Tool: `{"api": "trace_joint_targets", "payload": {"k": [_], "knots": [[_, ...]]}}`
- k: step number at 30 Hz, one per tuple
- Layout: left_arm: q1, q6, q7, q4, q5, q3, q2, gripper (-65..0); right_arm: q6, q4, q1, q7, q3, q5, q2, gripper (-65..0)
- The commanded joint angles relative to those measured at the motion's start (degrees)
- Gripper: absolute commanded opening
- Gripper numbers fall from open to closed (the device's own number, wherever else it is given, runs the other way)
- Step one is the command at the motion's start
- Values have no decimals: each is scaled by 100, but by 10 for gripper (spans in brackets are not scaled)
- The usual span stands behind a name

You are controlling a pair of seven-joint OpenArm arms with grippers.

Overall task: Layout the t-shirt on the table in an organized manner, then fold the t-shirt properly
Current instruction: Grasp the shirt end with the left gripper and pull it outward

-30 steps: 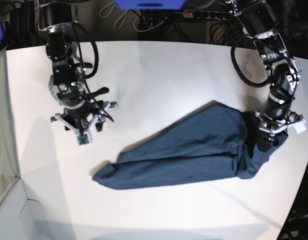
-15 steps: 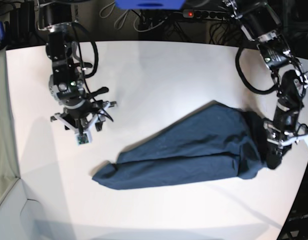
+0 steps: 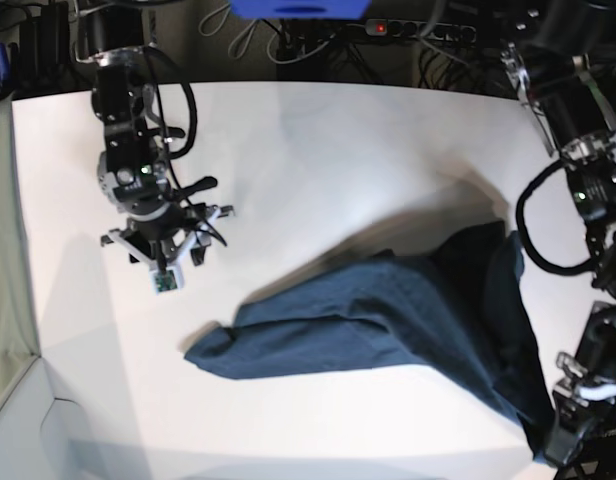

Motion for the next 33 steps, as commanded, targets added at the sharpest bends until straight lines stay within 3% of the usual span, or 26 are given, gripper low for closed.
{"api": "trace_joint_targets", "payload": {"k": [1, 10, 16, 30, 33], "knots": [[-287, -23, -159, 31, -189, -23, -110, -647, 43, 140, 102, 153, 34, -23, 28, -373], [-1501, -23, -150, -611, -189, 197, -330, -647, 52, 359, 58, 153, -10, -23, 1, -373], [-2186, -23, -150, -1112, -154, 645, -418, -647, 61, 711, -21, 188, -528, -23, -25, -373], [-2257, -59, -212, -2105, -145, 847, -426, -647, 61, -309, 217, 206, -1364, -23, -869, -368], [-2257, -59, -212, -2308, -145, 847, -426, -647, 61, -405, 419, 144, -1539, -23, -974, -331]]}}
